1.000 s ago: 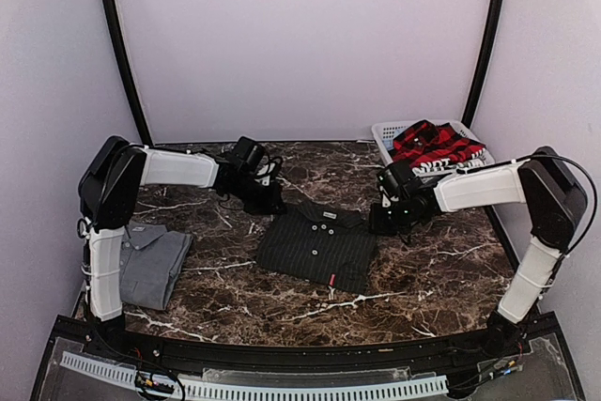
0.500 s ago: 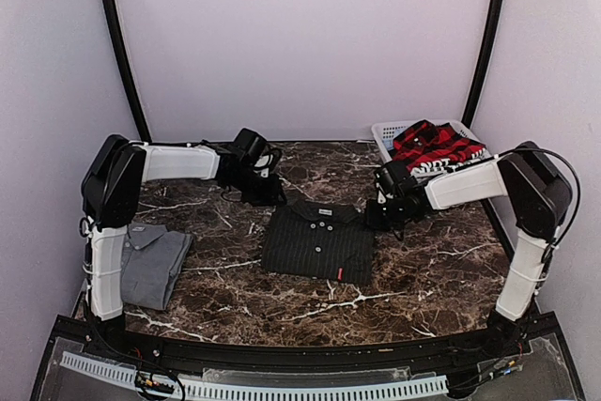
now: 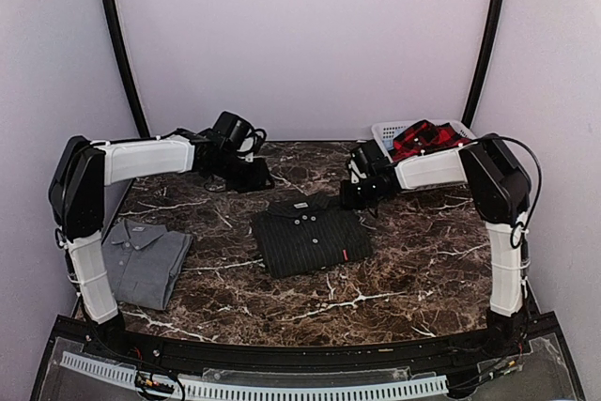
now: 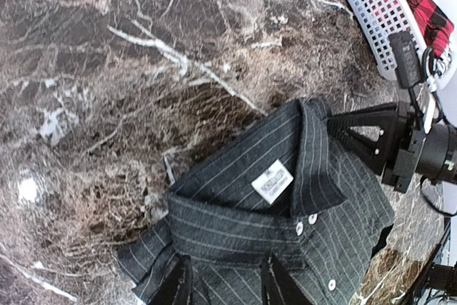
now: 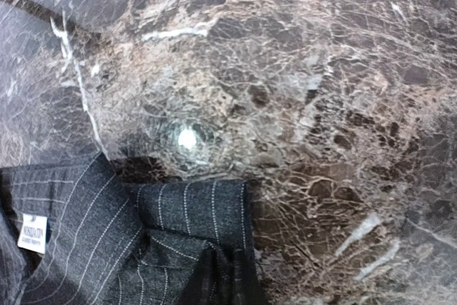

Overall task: Fold and stack the long sleeve shirts
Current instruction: Move the square-folded shirt to the center of the board, then adjust the square-folded shirt at the center of the board, then move the square-folded shirt to the center of the board, then pick up the square-folded shirt from the center of the board.

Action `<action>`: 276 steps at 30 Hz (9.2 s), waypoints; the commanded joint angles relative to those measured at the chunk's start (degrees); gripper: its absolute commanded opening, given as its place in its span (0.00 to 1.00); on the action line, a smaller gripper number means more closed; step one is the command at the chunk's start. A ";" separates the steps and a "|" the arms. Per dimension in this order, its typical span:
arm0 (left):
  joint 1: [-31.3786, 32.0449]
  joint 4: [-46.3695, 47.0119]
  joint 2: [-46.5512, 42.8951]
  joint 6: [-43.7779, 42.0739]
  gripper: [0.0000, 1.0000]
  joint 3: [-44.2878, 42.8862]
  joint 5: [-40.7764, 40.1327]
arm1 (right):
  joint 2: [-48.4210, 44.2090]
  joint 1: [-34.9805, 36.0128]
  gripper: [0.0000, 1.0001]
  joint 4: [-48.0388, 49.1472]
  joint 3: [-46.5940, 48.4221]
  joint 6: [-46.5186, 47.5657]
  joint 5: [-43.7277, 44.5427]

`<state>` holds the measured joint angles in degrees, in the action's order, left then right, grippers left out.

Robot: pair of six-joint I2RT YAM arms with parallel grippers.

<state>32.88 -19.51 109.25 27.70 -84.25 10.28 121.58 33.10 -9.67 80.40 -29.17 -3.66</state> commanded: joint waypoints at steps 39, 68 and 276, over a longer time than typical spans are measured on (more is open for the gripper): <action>2.12 11.22 -3.58 9.99 0.21 25.60 21.17 | -21.52 10.09 0.31 1.97 -30.67 -13.00 -0.46; -1.51 -0.01 -22.74 6.51 0.27 24.57 0.54 | -15.64 10.31 0.38 -8.50 -18.25 -8.48 8.78; 18.09 6.64 15.57 11.43 0.00 -9.46 4.55 | -37.55 -1.64 0.00 -3.55 -38.15 -7.42 5.24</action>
<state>50.22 -12.51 127.39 39.38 -91.79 15.33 86.87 30.39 -12.62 40.34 -36.10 3.90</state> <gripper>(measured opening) 0.047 0.023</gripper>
